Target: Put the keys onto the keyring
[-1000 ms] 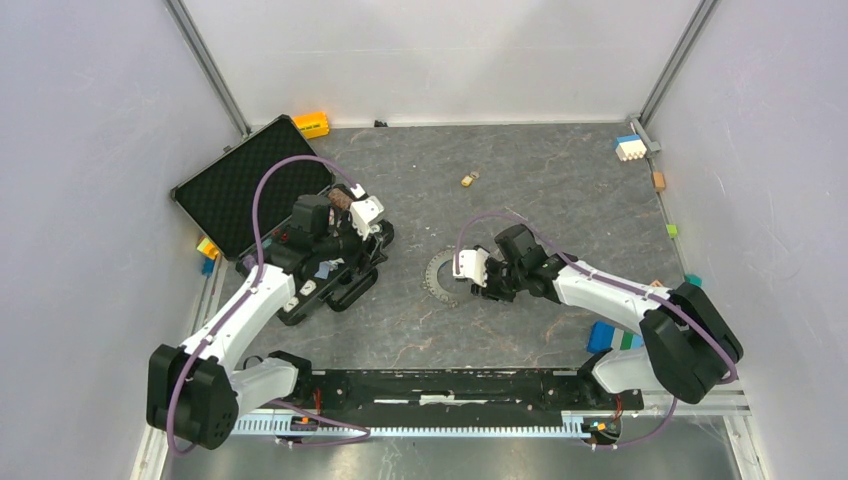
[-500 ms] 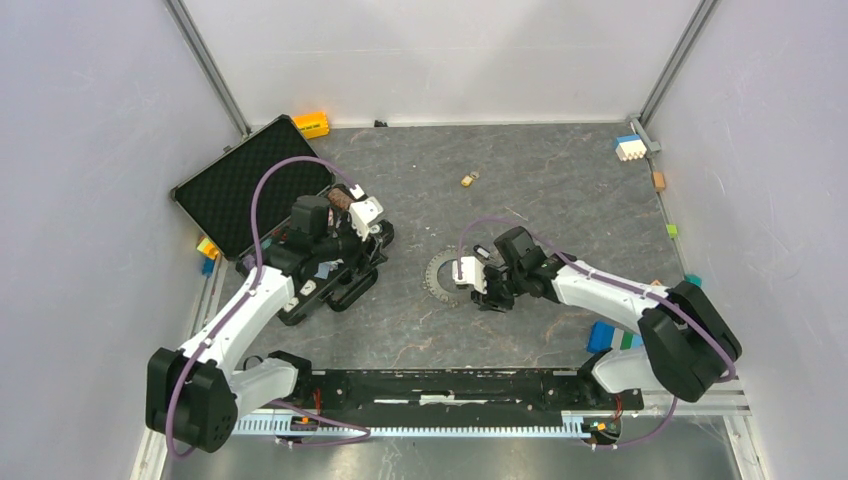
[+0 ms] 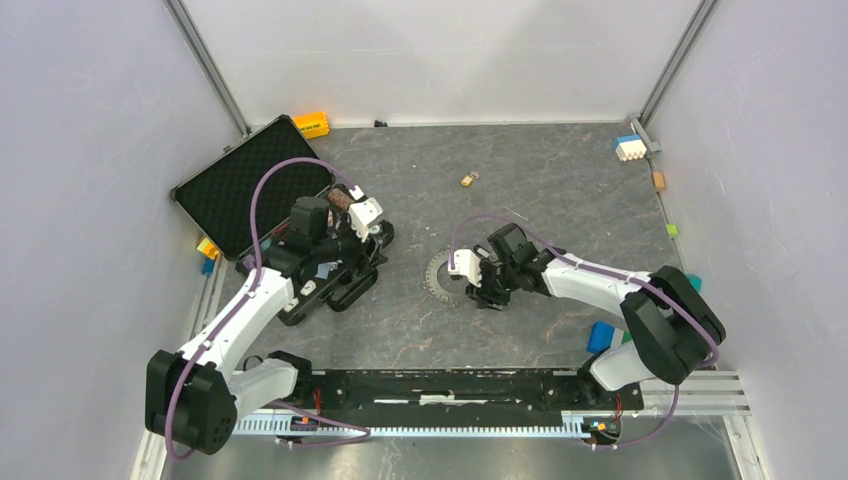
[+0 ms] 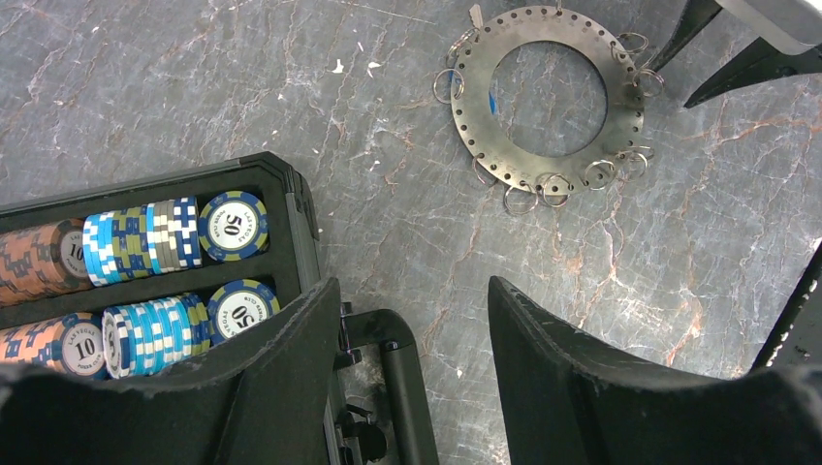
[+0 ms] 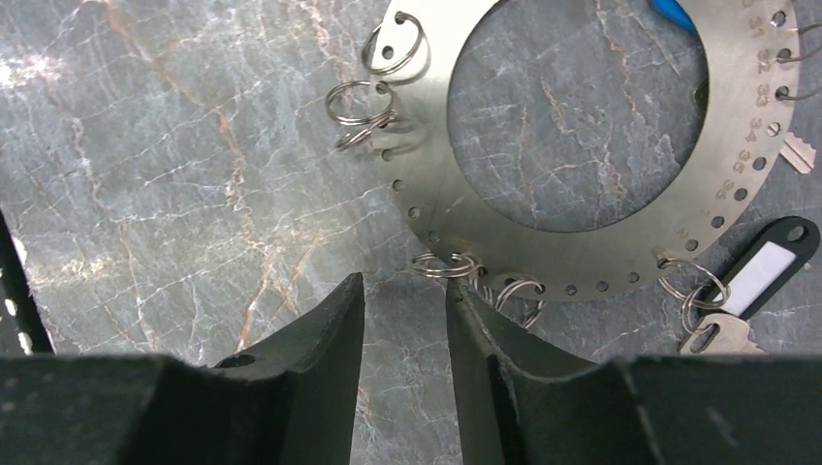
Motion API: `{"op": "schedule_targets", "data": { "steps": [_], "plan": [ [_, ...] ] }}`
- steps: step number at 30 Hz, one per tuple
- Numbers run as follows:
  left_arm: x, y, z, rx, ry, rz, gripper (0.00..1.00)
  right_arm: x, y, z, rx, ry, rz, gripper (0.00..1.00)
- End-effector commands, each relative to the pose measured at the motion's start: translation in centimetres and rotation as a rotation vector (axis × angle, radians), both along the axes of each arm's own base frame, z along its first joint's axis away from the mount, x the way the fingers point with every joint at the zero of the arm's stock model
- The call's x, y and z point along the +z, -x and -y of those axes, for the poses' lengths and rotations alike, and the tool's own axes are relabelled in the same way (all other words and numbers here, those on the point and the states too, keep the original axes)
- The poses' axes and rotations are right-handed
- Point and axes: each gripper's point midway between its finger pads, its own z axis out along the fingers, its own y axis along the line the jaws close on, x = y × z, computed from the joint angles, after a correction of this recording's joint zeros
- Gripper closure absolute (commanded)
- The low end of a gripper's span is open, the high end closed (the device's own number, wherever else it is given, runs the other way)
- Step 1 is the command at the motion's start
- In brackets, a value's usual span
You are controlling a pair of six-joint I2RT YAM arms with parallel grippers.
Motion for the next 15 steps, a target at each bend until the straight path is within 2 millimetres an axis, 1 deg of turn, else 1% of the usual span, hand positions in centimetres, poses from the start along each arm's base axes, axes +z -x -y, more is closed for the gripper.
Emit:
{"op": "schedule_targets", "data": {
  "steps": [1, 9, 12, 15],
  "plan": [
    [0.83, -0.08, 0.50, -0.026, 0.026, 0.035, 0.35, 1.32, -2.21, -1.19, -0.068, -0.028, 0.039, 0.57],
    [0.84, -0.05, 0.50, -0.027, 0.027, 0.034, 0.35, 1.46, -2.52, -1.64, -0.116, -0.043, 0.012, 0.49],
    [0.78, -0.06, 0.50, -0.027, 0.025, 0.033, 0.35, 1.26, -2.73, -1.68, -0.139, -0.041, 0.003, 0.50],
    [0.77, -0.06, 0.48, -0.025, 0.026, 0.031, 0.35, 0.92, -3.14, -1.49, -0.165, -0.024, 0.008, 0.55]
  ]
}}
